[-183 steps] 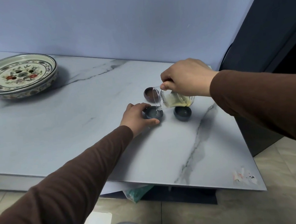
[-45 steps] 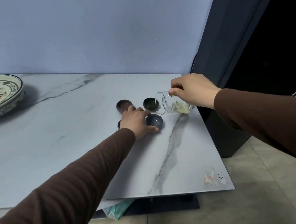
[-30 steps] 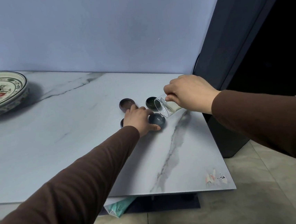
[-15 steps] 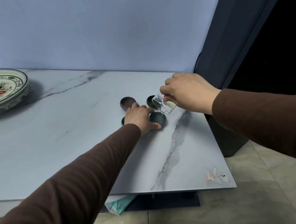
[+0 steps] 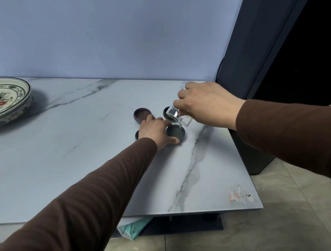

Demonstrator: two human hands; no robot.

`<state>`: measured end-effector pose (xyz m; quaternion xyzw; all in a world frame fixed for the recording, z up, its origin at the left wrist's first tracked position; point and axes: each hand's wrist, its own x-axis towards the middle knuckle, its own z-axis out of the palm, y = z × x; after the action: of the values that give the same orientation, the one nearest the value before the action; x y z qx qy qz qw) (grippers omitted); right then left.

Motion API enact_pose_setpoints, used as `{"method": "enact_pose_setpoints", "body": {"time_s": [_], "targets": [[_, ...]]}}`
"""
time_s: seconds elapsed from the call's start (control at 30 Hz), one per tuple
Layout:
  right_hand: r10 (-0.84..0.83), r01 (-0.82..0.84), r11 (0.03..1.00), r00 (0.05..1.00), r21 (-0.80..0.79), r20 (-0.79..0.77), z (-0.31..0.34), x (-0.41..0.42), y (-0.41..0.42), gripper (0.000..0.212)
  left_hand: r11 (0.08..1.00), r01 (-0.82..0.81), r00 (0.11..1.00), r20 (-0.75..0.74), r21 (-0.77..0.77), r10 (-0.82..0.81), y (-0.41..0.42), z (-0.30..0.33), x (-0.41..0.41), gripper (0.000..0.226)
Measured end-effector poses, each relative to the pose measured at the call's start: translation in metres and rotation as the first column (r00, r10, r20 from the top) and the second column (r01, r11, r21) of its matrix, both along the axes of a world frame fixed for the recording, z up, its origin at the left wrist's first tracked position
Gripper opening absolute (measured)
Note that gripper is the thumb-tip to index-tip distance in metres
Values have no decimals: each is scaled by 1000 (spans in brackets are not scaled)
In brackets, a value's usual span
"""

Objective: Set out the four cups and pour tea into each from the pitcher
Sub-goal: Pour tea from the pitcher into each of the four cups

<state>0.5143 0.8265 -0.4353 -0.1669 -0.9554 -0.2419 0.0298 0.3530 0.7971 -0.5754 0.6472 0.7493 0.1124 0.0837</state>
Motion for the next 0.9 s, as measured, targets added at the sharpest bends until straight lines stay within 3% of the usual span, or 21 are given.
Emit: {"method": "enact_pose_setpoints", "body": {"time_s": [0.9], "targets": [[22,-22,1000,999,17,39,-3,-1,-1,15,1000,2,1000,-5,-5,-2,0,-2,0,64]]}}
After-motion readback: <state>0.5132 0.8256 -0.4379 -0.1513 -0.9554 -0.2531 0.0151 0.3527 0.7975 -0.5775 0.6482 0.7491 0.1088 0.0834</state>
